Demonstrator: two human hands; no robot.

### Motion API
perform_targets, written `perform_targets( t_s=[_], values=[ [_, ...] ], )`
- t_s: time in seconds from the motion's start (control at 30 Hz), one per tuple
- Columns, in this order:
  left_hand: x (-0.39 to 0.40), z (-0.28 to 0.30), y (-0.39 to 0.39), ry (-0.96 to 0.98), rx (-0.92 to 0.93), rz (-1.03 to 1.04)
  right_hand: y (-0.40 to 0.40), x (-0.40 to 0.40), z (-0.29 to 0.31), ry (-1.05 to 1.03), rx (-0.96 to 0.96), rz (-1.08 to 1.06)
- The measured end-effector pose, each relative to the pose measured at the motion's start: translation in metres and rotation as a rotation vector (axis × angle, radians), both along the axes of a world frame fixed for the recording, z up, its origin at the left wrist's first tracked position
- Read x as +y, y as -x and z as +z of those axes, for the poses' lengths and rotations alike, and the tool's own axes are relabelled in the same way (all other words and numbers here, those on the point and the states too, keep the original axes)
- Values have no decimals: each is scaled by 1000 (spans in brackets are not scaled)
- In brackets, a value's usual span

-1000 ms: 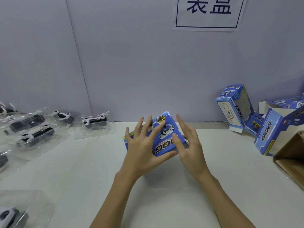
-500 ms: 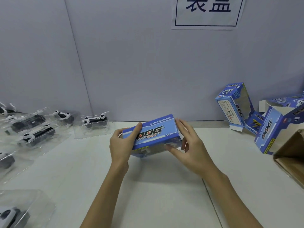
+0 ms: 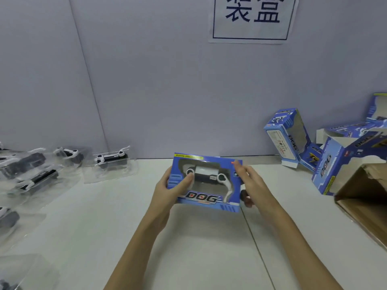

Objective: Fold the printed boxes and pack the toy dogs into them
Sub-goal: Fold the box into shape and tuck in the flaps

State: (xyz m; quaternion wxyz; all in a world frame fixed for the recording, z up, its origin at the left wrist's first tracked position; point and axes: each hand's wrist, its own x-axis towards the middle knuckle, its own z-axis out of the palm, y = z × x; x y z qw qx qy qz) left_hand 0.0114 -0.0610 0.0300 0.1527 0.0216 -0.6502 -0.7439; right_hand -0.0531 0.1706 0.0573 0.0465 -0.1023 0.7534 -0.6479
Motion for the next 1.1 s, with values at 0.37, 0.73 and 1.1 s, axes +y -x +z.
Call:
perform_targets(
  t_s=[0.37, 0.73, 1.1],
  values=[
    [-14, -19, 16, -88, -97, 214, 3, 44, 33, 597, 130, -319],
    [-4, -40, 22, 393, -128, 199, 16, 58, 20, 830, 257, -626],
    [2, -44, 18, 574, -99, 228, 95, 27, 9, -441, 344, -577]
  ],
)
